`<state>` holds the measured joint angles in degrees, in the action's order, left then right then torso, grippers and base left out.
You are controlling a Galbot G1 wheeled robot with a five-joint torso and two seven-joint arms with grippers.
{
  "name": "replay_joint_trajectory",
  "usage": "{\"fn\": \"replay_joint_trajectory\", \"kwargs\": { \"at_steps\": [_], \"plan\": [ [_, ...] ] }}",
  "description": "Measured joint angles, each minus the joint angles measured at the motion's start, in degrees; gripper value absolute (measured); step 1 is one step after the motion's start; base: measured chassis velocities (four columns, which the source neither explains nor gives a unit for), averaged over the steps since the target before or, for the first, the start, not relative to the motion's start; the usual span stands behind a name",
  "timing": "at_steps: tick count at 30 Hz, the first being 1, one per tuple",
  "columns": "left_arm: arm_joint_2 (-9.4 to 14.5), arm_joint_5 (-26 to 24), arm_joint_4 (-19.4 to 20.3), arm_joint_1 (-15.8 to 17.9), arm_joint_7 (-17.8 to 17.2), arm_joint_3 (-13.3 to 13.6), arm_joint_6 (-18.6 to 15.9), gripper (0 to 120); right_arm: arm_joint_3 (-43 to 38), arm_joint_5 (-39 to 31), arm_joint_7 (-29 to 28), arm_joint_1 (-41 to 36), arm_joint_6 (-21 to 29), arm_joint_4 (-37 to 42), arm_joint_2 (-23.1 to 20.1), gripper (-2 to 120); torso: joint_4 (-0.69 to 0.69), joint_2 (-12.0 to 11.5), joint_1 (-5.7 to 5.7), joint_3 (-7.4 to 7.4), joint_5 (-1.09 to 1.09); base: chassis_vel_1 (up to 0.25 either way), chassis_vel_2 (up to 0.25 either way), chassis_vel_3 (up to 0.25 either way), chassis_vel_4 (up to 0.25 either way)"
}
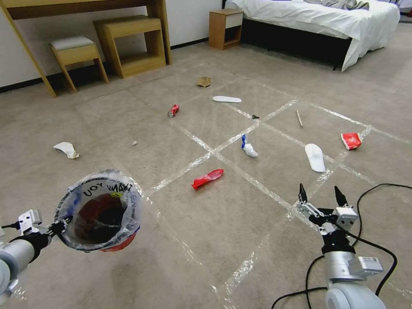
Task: Pick up the trash bin and place the garbage on the floor into it.
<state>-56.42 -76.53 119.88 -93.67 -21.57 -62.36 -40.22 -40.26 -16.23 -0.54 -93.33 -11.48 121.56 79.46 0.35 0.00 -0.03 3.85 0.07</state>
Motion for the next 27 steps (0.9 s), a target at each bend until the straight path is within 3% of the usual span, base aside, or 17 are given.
{"fn": "replay_joint_trajectory", "kwargs": {
  "at_steps": [27],
  "plan": [
    [0.1, 0.3, -0.3, 0.0, 0.2, 0.0, 0.2, 1, 0.1, 0.2, 0.0, 0.4, 0.3, -0.4, 0.0, 100, 0.0, 0.0, 0.0, 0.0, 0.01, -0.092, 0.096, 0.093, -0.096]
  ]
}}
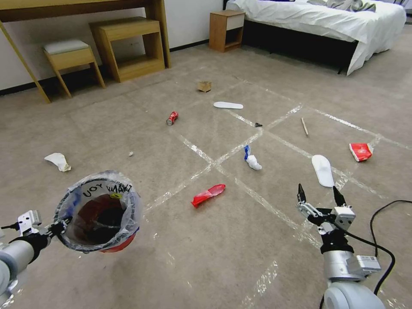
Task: Pick up the trash bin and place the garbage on the floor into it.
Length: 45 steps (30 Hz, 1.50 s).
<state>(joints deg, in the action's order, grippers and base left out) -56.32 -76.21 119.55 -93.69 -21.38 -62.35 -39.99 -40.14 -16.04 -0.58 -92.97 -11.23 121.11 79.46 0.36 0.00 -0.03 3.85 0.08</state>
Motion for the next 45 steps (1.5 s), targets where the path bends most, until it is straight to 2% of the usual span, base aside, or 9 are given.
{"fn": "replay_joint_trajectory", "kwargs": {
  "at_steps": [31, 37, 40, 41, 42, 44, 45],
  "plan": [
    [-0.2, 0.7, -1.5, 1.3, 0.2, 1.5, 0.2, 1, 0.5, 0.0, -0.2, 0.9, 0.1, -1.3, 0.0, 100, 0.0, 0.0, 0.0, 0.0, 0.0, -0.1, 0.093, 0.099, -0.092],
    [-0.3, 0.9, -1.7, 1.6, 0.2, 1.8, 0.2, 1, 1.7, -0.7, -1.9, 1.3, 1.3, -1.5, -0.5, 100, 0.0, 0.0, 0.0, 0.0, 0.0, -0.076, 0.077, 0.079, -0.081],
    [0.2, 1.0, -2.6, 3.3, 0.2, 3.8, 0.2, 1, 4.6, -7.4, -7.0, 1.5, 7.6, 0.5, -2.1, 100, 0.0, 0.0, 0.0, 0.0, 0.0, -0.037, 0.032, 0.026, -0.033],
    [0.2, 1.0, -2.6, 3.3, 0.2, 3.8, 0.2, 1, 4.6, -7.4, -7.0, 1.5, 7.6, 0.5, -2.1, 100, 0.0, 0.0, 0.0, 0.0, 0.0, 0.0, 0.0, 0.0, 0.0],
    [0.3, 1.0, -2.9, 3.9, 0.2, 4.5, 0.2, 1, 6.1, -10.4, -10.1, 2.0, 11.0, 1.1, -2.9, 100, 0.05, 0.0, 0.0, 0.0, 0.02, 0.0, 0.0, 0.0, 0.0],
    [0.3, 1.1, -3.2, 4.2, 0.1, 4.8, 0.2, 1, 9.2, -17.8, -15.9, 4.3, 18.2, 1.5, -4.6, 100, 0.01, 0.0, 0.0, 0.0, 0.0, 0.0, 0.0, 0.0, 0.0],
    [0.3, 1.1, -3.2, 4.2, 0.1, 4.8, 0.2, 1, 9.2, -17.8, -15.9, 4.3, 18.2, 1.5, -4.6, 100, 0.01, 0.0, 0.0, 0.0, 0.0, 0.0, 0.0, 0.0, 0.0]
  ]
}}
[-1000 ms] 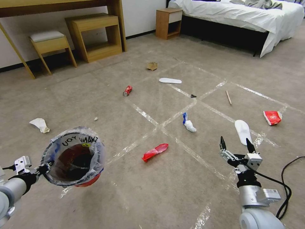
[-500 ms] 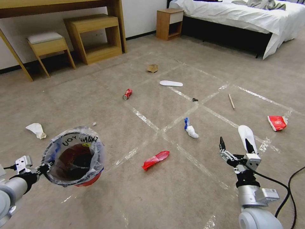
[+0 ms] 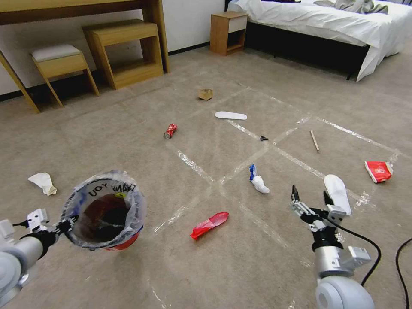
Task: Pick up the trash bin and place the garbage on the floor into it.
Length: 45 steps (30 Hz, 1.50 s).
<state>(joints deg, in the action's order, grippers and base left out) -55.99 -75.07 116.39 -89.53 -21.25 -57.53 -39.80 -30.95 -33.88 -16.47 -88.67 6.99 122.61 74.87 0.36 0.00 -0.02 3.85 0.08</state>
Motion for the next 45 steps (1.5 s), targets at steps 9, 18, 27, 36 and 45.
{"fn": "replay_joint_trajectory", "kwargs": {
  "at_steps": [9, 18, 27, 36, 45],
  "plan": [
    [-1.4, 0.9, 0.1, -1.0, -0.4, -0.4, -0.1, 1, 10.3, -25.6, -18.9, 11.0, 13.5, -7.3, -1.7, 100, 0.0, 0.0, 0.0, 0.0, 0.02, 0.0, 0.0, 0.0, 0.0],
    [-3.6, 2.5, 0.4, -1.9, -0.8, -0.7, -0.2, 1, 19.2, -37.2, -28.6, 23.9, 15.7, -19.7, 1.9, 100, -0.02, 0.0, 0.0, 0.0, 0.02, 0.0, 0.0, 0.0, 0.0],
    [-5.4, 4.1, 0.4, -2.9, -0.8, -1.0, -0.2, 1, 23.8, -39.3, -32.3, 32.6, 15.4, -36.9, 7.7, 100, -0.01, 0.0, 0.0, 0.01, 0.0, 0.0, 0.0, 0.0, 0.0],
    [-6.8, 5.0, 0.2, -3.2, -0.8, -1.0, -0.1, 1, 25.6, -37.0, -30.3, 36.6, 14.3, -45.8, 13.0, 100, -0.02, 0.0, 0.0, 0.01, 0.01, 0.0, 0.0, 0.0, 0.0],
    [-7.5, 6.0, -0.1, -3.4, -0.4, -0.9, 0.3, 1, 25.7, -36.3, -28.9, 39.0, 13.1, -49.2, 14.4, 100, -0.01, 0.0, 0.0, 0.0, 0.01, 0.0, 0.0, 0.0, 0.0]
  ]
}}
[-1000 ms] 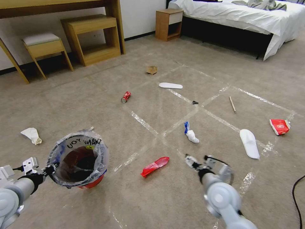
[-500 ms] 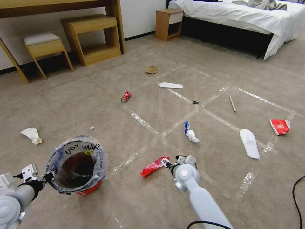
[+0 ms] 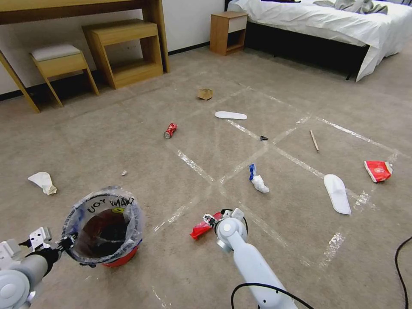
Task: Pick up the trash bin and place the garbage on the floor into it.
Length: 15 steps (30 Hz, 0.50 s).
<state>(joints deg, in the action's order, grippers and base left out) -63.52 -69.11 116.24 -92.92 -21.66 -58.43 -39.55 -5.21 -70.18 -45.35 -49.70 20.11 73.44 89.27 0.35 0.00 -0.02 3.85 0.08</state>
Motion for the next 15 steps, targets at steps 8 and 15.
{"fn": "replay_joint_trajectory", "kwargs": {
  "at_steps": [8, 15],
  "plan": [
    [-0.4, 0.4, 0.0, 0.3, 0.1, 0.4, 0.1, 1, 0.4, 0.1, 0.4, 1.8, 0.1, -3.6, 0.7, 100, 0.0, 0.0, 0.0, 0.0, 0.0, 0.0, 0.0, 0.0, 0.0],
    [-0.6, 0.4, 0.3, -0.1, 0.2, 0.3, 0.2, 1, 0.6, 1.9, 1.7, 3.5, -0.6, -7.8, 2.8, 100, 0.0, 0.0, 0.0, 0.0, -0.01, 0.0, 0.0, 0.0, 0.0]
  ]
}}
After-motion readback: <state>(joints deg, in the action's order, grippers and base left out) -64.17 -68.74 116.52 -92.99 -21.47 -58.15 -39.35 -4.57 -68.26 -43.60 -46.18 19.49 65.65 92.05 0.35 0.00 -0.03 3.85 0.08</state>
